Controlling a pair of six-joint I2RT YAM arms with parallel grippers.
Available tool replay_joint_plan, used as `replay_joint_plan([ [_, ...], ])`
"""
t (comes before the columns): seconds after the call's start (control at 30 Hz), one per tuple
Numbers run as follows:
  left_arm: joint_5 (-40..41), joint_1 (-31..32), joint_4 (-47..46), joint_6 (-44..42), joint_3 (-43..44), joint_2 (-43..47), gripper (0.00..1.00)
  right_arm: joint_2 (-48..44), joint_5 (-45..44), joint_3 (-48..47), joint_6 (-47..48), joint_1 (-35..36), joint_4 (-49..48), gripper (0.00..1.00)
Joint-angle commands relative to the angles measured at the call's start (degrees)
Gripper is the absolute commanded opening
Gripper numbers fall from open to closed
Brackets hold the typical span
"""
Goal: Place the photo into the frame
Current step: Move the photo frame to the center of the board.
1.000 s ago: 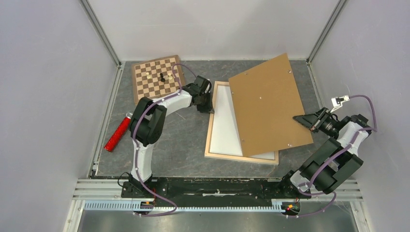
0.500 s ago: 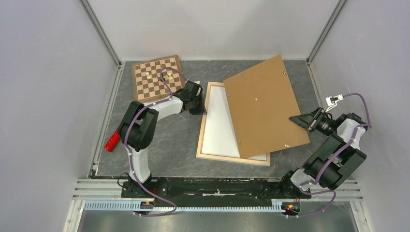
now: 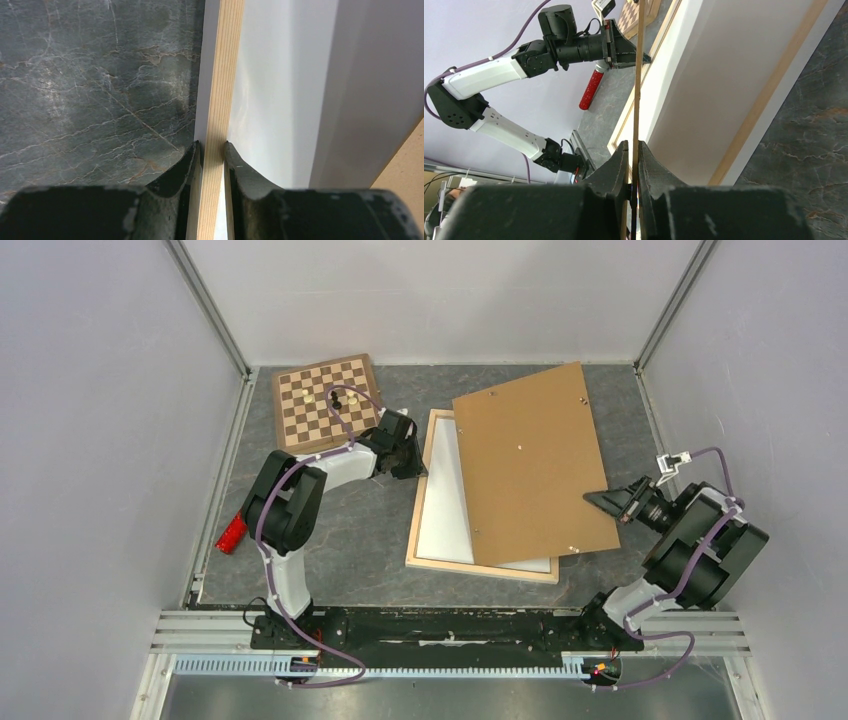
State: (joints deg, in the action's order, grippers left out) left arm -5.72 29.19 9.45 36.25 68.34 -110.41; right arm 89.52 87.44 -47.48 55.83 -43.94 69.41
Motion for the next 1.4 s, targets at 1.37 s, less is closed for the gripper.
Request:
replay_joint_plan([
  [1.37, 2.38, 3.95, 3.03, -0.47, 0.23, -1.33, 0.02, 18.32, 0.55, 11.15, 32.17, 3.88, 2.75, 0.4],
])
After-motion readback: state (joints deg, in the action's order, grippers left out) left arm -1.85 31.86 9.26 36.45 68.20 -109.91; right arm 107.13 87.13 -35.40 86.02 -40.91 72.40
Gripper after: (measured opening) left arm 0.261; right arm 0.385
